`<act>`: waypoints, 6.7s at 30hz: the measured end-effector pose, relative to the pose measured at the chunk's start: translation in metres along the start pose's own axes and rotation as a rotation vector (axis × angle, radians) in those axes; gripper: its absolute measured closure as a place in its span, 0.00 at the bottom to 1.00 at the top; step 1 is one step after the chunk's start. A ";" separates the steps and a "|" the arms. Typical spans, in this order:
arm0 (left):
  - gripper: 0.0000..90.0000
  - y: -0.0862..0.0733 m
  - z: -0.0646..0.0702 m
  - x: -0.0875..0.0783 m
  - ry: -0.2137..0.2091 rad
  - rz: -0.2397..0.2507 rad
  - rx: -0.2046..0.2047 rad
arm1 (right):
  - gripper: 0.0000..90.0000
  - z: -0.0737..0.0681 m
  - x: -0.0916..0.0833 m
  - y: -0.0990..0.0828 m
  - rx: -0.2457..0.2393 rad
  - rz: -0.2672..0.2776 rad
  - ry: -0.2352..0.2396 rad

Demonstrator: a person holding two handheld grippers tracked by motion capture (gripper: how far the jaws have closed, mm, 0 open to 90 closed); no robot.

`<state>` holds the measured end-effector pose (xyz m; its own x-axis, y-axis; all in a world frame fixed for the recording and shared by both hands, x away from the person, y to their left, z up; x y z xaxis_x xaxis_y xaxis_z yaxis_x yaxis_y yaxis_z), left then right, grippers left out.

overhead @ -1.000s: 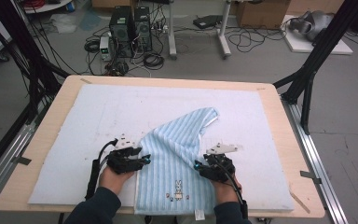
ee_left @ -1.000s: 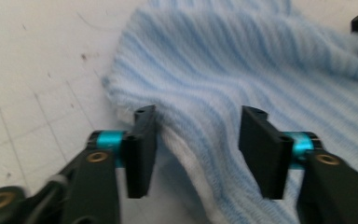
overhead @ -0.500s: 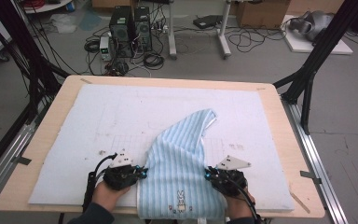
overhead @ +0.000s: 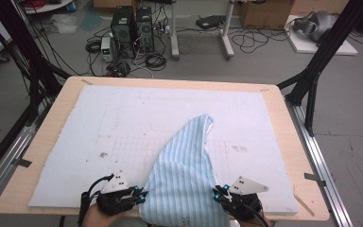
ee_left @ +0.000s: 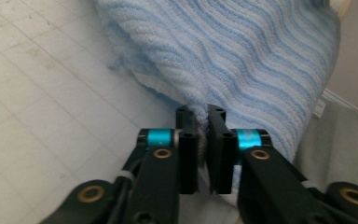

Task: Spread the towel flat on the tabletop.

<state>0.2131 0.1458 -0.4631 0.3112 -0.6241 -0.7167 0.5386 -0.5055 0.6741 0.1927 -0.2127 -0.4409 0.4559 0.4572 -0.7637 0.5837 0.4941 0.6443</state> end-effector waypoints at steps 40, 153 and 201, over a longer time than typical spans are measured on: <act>0.46 0.033 -0.046 -0.008 0.085 0.206 -0.135 | 0.92 0.066 0.000 0.016 0.099 -0.022 -0.264; 0.76 0.112 -0.046 0.080 0.109 0.043 -0.142 | 0.68 0.071 -0.008 0.019 0.045 -0.077 -0.098; 0.62 0.114 -0.046 0.077 0.037 -0.058 -0.056 | 0.58 0.079 0.016 0.038 0.087 -0.023 -0.114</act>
<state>0.3344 0.0677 -0.4498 0.3064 -0.5720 -0.7608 0.5994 -0.5050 0.6211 0.2754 -0.2453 -0.4318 0.5120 0.3567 -0.7814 0.6489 0.4354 0.6240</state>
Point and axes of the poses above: each handheld gripper's, and its own axes: x roughly forward along the jaws, y roughly out of its top, z roughly to its right, the point moved 2 cm from there along x, roughly forward along the jaws, and after that the axes turned 11 degrees about -z, right-handed, at the moved point
